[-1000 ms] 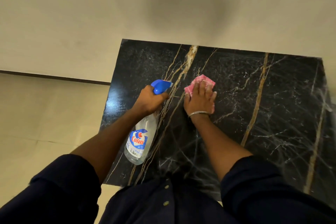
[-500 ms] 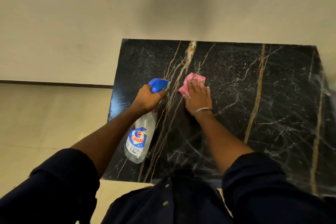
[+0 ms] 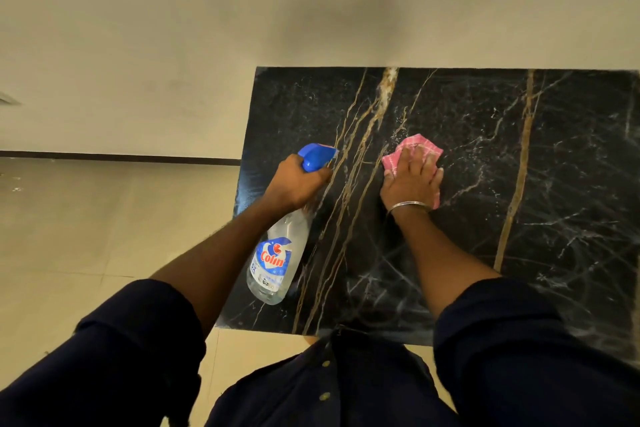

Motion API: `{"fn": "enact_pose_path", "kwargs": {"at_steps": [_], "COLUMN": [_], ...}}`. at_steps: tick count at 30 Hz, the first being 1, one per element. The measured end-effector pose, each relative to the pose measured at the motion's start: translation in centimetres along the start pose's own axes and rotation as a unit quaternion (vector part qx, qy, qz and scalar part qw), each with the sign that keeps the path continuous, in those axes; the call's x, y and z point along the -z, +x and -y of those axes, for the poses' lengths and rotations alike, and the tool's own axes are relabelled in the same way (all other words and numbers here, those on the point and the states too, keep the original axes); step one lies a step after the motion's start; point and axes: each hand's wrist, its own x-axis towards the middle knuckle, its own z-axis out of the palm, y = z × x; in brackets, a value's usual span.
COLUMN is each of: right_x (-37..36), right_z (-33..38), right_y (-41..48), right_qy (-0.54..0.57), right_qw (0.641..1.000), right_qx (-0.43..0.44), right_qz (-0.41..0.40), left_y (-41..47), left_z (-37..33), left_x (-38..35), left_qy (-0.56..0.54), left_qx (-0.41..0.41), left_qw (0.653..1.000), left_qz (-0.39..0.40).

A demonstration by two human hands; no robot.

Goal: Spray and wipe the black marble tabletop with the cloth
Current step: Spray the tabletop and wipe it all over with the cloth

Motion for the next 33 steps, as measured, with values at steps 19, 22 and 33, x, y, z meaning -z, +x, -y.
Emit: {"fn": "enact_pose_path", "kwargs": {"at_steps": [19,22,33], "right_x": [-1.1,-0.9,-4.2], "right_z": [-5.2,-5.9,7.0], "right_y": [-1.6,-1.7,-8.5], "right_qy": [-0.029,-0.013,-0.015], "right_qw": [0.998,0.999,0.996], "right_qx": [0.031,-0.026,0.087], "right_qz": [-0.044,-0.040,-0.008], "left_y": [-0.5,-0.7,-2.2], "left_z": [1.7,1.4,2.3], "left_x": [-0.2,-0.3,0.3], "left_qy": [0.029,0.025,0.030], "left_qx": [0.011,0.008,0.001], "left_qw": [0.999,0.999,1.000], "left_qz": [0.024,0.028,-0.002]}}
